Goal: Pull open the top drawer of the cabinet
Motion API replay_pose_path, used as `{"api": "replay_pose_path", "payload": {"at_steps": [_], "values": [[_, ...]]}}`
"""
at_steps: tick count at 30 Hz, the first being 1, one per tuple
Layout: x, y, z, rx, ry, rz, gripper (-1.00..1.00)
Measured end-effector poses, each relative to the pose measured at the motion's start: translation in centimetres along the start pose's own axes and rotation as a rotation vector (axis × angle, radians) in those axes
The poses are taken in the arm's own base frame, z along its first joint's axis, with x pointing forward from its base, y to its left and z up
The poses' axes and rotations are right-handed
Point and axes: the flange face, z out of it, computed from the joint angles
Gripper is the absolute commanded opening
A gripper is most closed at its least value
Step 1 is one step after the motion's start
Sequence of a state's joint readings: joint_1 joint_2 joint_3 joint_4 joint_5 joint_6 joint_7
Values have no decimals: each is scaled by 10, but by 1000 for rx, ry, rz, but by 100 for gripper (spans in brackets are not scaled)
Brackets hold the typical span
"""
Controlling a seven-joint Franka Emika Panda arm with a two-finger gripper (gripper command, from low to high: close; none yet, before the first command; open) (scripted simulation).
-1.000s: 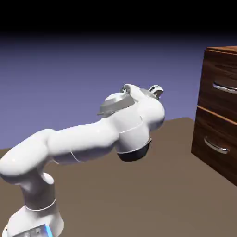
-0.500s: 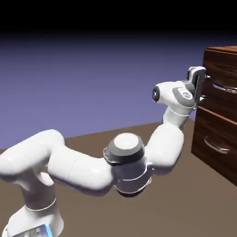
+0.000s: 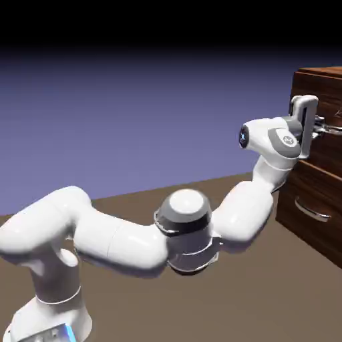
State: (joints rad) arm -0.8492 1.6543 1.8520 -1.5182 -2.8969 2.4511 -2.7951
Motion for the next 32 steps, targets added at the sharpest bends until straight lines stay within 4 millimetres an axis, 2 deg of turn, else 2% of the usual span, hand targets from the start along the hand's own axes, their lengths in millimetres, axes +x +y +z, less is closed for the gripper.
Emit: {"api": "replay_pose_path", "payload": {"at_steps": [12,26,28,29,31,32], "values": [[0,0,-93,0,0,1,-100],[0,0,-234,2,-1,0,-100],[0,0,-250,1,-1,0,-100],[0,0,-259,1,-1,0,100],[0,0,-259,-1,1,0,100],[0,-1,-270,-1,1,1,100]]}}
